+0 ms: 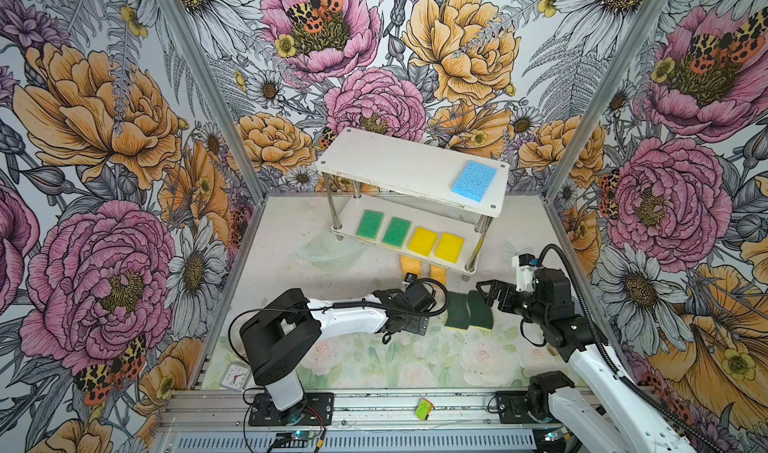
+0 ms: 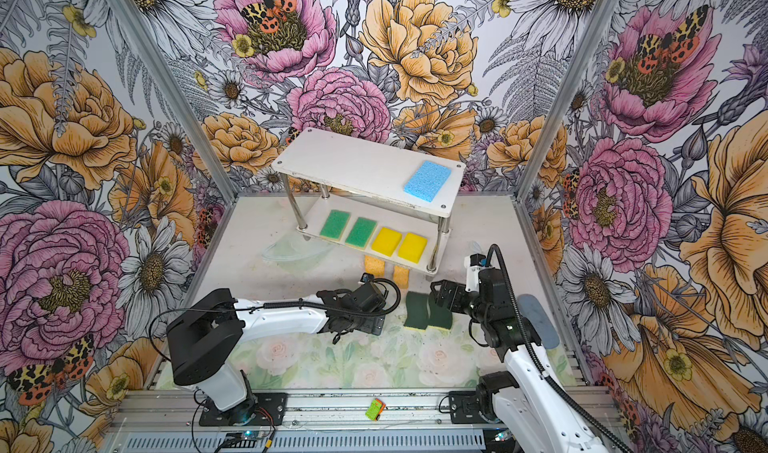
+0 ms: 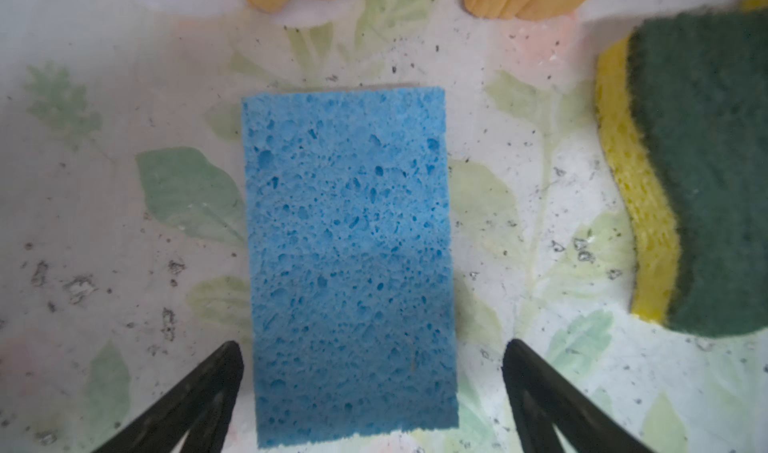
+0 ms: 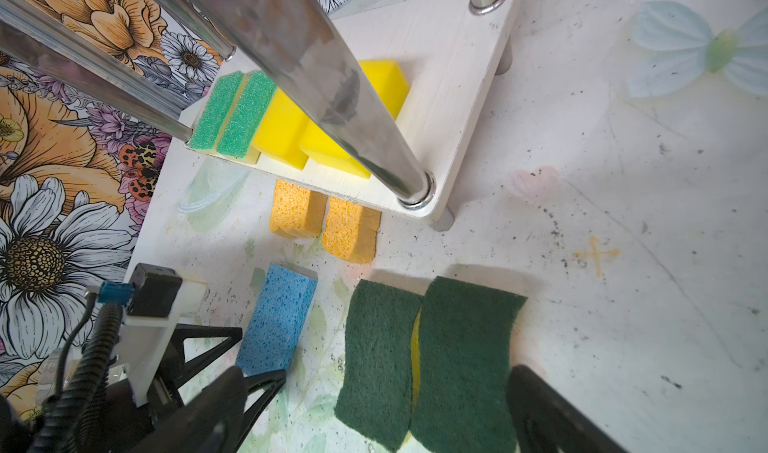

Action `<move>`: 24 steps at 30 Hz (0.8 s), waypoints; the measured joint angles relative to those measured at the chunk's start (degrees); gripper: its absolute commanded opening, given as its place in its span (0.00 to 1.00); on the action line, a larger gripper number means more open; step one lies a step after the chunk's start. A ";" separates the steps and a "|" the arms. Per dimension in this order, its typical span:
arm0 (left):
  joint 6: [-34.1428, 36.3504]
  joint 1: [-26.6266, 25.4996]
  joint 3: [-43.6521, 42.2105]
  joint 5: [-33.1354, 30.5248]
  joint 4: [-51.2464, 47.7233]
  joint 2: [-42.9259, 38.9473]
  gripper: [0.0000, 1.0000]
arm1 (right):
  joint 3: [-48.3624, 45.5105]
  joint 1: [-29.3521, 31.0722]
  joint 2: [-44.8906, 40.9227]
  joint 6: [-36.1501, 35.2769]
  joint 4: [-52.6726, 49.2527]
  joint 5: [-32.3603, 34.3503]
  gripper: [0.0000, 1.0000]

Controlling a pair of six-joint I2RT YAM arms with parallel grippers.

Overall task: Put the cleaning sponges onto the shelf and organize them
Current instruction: 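Lower the open left gripper over the second blue sponge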

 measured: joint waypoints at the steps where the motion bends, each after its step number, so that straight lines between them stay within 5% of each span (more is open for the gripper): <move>1: 0.00 -0.11 0.00 -0.07 0.02 0.20 0.99 | 0.00 0.00 0.00 0.00 0.00 0.00 1.00; 24: 0.00 -0.26 1.09 -2.14 0.04 3.30 0.93 | 0.00 0.00 0.00 0.00 0.00 0.00 1.00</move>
